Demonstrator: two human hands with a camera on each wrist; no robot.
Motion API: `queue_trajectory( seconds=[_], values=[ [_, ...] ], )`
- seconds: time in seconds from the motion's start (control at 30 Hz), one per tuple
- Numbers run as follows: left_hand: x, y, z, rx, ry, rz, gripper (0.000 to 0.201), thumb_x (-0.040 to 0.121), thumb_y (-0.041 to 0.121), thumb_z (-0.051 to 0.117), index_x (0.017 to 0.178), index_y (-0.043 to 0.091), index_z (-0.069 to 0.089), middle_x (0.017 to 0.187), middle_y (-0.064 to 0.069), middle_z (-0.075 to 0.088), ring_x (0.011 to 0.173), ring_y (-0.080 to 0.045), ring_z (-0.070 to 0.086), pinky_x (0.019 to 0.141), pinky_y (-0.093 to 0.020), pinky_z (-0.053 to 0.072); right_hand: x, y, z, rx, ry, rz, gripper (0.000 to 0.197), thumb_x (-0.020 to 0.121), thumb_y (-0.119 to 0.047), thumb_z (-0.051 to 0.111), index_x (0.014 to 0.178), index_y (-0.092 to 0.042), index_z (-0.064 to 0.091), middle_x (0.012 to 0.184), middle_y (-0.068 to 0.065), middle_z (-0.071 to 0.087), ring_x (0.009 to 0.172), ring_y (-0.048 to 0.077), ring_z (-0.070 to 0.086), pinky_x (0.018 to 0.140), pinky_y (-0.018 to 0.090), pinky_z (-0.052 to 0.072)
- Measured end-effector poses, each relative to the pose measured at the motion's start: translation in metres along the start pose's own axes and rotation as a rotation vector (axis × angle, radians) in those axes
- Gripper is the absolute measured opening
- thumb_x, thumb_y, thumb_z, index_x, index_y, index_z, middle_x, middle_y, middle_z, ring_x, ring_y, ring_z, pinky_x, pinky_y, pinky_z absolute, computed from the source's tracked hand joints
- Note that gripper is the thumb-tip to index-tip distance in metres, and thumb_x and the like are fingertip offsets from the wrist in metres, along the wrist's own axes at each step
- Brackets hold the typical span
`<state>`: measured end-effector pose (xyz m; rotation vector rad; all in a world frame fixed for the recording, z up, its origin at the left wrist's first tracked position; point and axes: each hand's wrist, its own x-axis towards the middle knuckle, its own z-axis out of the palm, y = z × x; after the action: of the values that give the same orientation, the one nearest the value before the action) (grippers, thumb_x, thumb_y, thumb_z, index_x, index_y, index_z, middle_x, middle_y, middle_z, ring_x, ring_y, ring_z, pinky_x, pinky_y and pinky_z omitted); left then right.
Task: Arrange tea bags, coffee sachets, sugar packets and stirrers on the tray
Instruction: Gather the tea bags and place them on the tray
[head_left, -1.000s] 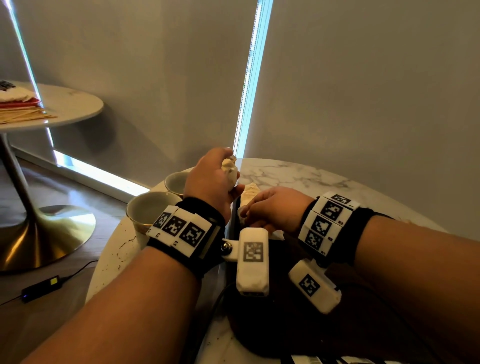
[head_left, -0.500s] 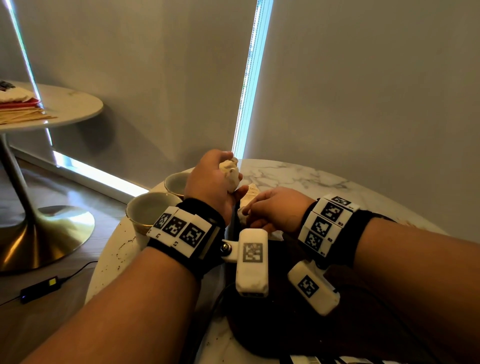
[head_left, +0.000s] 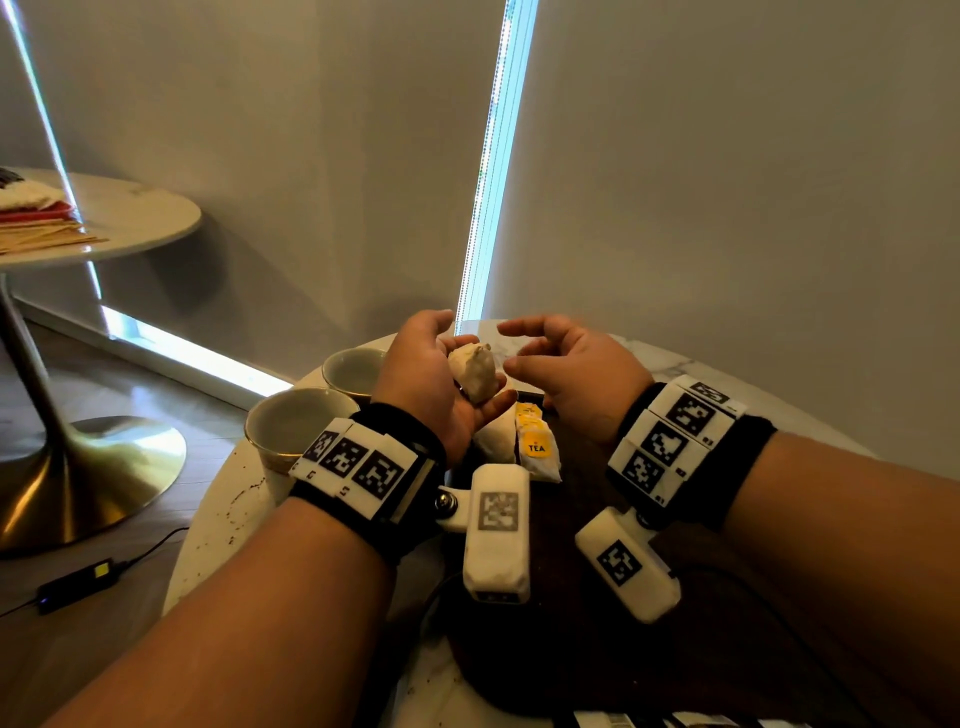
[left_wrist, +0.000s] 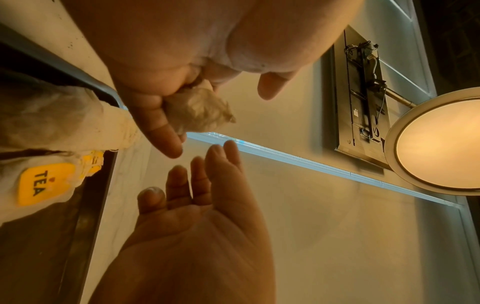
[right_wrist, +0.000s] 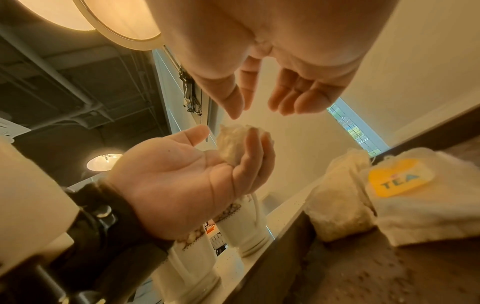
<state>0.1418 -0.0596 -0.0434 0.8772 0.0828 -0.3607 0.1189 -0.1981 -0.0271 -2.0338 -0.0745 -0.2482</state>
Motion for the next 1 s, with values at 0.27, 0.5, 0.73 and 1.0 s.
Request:
queue_trajectory(
  seconds=[0.27,0.5,0.73,1.0],
  values=[
    [-0.002,-0.001,0.0,0.044,-0.088,-0.038,0.055,0.1,0.045,0.037,0.131,0.003,0.055,0.106,-0.017,0.069,0.081,-0.026,0.069,0.072,-0.038,0.056,0.001,0.008,0.007,0.015,-0.007,0.019,0.024,0.076,-0.018,0.081,0.092,-0.035,0.078,0.102,0.009,0.07,0.096,0.031,0.069,0.088,0.054,0.057],
    [0.0,-0.002,-0.001,0.132,-0.07,-0.059,0.043,0.099,0.044,0.043,0.126,0.013,0.058,0.12,-0.017,0.062,0.096,-0.032,0.065,0.071,-0.041,0.057,0.002,0.011,0.004,0.019,-0.021,0.018,0.017,0.08,-0.011,0.079,0.074,-0.026,0.073,0.079,0.001,0.074,0.084,0.024,0.071,0.088,0.05,0.058],
    [0.005,-0.004,-0.004,0.207,-0.011,0.013,0.044,0.084,0.031,0.069,0.125,0.014,0.065,0.117,-0.017,0.067,0.089,-0.027,0.069,0.064,-0.036,0.054,0.0,0.007,-0.011,0.058,0.043,-0.02,0.011,0.091,-0.011,0.066,0.085,-0.02,0.064,0.086,0.007,0.071,0.065,0.011,0.062,0.054,0.022,0.048],
    [0.005,-0.009,-0.004,0.35,-0.04,0.111,0.012,0.091,0.017,0.069,0.103,0.016,0.072,0.106,-0.012,0.071,0.097,-0.024,0.067,0.07,-0.033,0.049,0.008,0.007,-0.018,0.097,0.031,0.02,0.01,0.09,-0.011,0.068,0.092,-0.019,0.063,0.085,0.008,0.071,0.07,0.02,0.067,0.053,0.028,0.047]
  ],
)
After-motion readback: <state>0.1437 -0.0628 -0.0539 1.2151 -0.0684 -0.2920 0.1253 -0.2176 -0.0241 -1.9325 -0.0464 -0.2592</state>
